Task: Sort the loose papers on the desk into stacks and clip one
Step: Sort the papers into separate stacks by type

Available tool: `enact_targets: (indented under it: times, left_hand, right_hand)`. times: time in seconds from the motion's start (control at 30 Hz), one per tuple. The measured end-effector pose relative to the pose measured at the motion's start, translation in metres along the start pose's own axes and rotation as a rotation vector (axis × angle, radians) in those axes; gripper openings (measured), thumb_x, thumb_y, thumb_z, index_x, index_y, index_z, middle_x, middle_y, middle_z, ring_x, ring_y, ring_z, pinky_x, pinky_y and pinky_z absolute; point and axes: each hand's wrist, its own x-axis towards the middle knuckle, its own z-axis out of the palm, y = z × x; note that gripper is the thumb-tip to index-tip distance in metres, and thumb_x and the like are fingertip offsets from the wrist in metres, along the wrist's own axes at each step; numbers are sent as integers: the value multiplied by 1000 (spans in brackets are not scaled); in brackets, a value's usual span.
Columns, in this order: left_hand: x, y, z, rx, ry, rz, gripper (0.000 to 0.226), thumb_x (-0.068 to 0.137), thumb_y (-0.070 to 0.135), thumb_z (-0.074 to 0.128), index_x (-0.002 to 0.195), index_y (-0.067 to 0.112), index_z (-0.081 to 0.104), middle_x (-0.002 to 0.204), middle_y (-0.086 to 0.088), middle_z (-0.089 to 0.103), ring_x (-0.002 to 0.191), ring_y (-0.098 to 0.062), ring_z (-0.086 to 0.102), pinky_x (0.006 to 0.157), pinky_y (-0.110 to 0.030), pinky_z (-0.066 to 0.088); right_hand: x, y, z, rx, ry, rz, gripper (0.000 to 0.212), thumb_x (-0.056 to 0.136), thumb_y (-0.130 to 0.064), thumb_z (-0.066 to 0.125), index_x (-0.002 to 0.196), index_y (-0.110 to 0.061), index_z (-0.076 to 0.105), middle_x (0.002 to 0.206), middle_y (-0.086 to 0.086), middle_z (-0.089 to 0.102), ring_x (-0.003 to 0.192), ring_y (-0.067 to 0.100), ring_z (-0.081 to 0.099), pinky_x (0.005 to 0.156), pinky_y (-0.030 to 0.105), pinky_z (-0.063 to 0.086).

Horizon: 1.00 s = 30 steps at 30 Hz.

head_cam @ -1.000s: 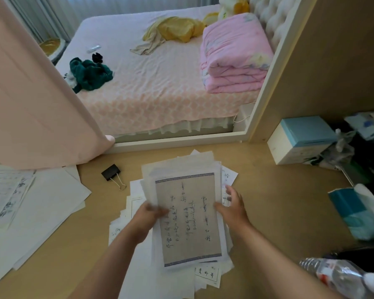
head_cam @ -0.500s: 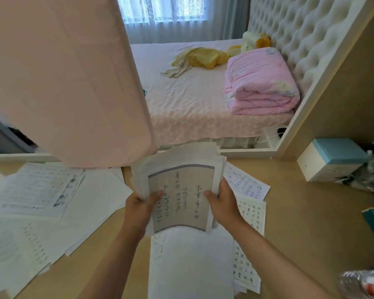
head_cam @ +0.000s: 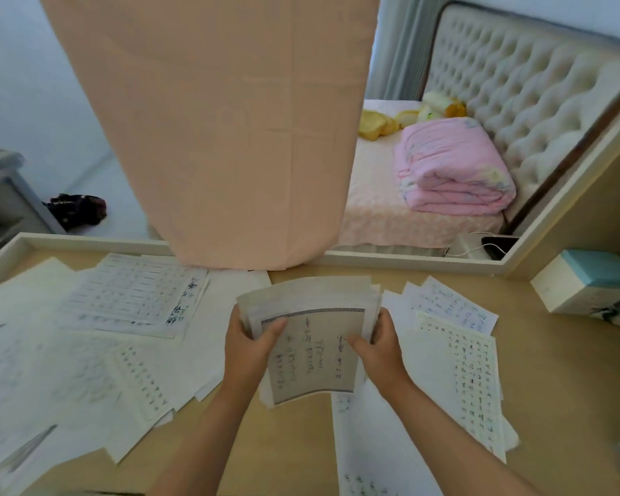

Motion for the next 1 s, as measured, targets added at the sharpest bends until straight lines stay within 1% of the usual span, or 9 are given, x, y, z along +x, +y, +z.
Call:
enact_targets:
  times: [0.13, 0.27, 0.4, 0.5, 0.6, 0.67, 0.77, 0.87, 1.0]
  left_hand:
    - [-3, 15, 3, -50, 47, 111, 27, 80, 31, 72, 99, 17, 59, 87, 13, 67, 80, -5, 67, 65, -21, 54]
    - [-6, 14, 2, -18, 65, 131, 42, 78, 23, 81, 107, 23, 50, 96, 7, 60, 85, -8, 63, 70, -25, 55]
    - [-8, 2, -7, 21, -37, 42, 60, 74, 27, 85, 120, 28, 46, 106, 9, 60, 94, -3, 64, 71, -23, 56]
    - [-7, 4, -12, -21, 36, 107, 52, 71, 47, 75, 112, 24, 53, 101, 4, 65, 91, -9, 65, 72, -23, 54]
    - [-3, 20, -1, -10, 97, 125, 39, 77, 55, 62, 98, 22, 59, 91, 11, 63, 81, -3, 59, 68, -18, 47]
    - [1, 28, 11, -6, 206, 81, 29, 85, 51, 63, 91, 23, 60, 86, 11, 62, 79, -5, 57, 69, -22, 45]
    - [4, 32, 23, -12, 323, -3, 11, 89, 30, 66, 94, 24, 58, 89, 7, 62, 76, -5, 55, 68, -26, 43]
    - [2, 29, 25, 9, 280, 13, 23, 88, 26, 68, 106, 28, 54, 104, 4, 61, 80, 3, 56, 73, -23, 44]
    - [0, 13, 4, 86, 47, 13, 59, 78, 23, 82, 123, 30, 44, 110, 10, 56, 93, 2, 62, 76, -22, 54]
  right_hand:
    - [-10, -13, 15, 34, 82, -37, 39, 86, 1, 66, 109, -29, 55, 99, -3, 69, 87, 5, 68, 70, 22, 54]
    - [-19, -10, 14, 57, 143, -45, 38, 86, 4, 64, 107, -26, 54, 102, 2, 67, 92, 12, 67, 72, 25, 55]
    - [-22, -2, 6, 22, 8, 32, 43, 86, 9, 59, 116, -22, 57, 106, 2, 70, 100, 16, 67, 77, 27, 54]
    - [-17, -5, -1, 27, 21, 17, 43, 84, 11, 54, 111, -23, 59, 104, 4, 69, 98, 19, 66, 76, 30, 55]
    - [-15, -8, 4, 33, -22, -9, 41, 78, -2, 56, 114, -22, 59, 105, 2, 70, 99, 15, 67, 77, 30, 56]
    - [-14, -9, 9, 48, -20, -14, 41, 78, -3, 57, 115, -20, 59, 105, 1, 70, 98, 11, 67, 73, 25, 54]
    - [-12, -8, 9, 35, -34, -17, 46, 77, -1, 56, 116, -24, 55, 104, 0, 67, 94, 9, 66, 70, 23, 53]
    - [-8, -4, 7, -34, -80, 39, 51, 80, 4, 57, 120, -26, 52, 108, -1, 67, 100, 14, 65, 75, 26, 54]
    - [-4, -3, 1, -119, -137, 112, 37, 87, 5, 55, 102, -28, 61, 102, -4, 69, 97, 15, 66, 72, 23, 52]
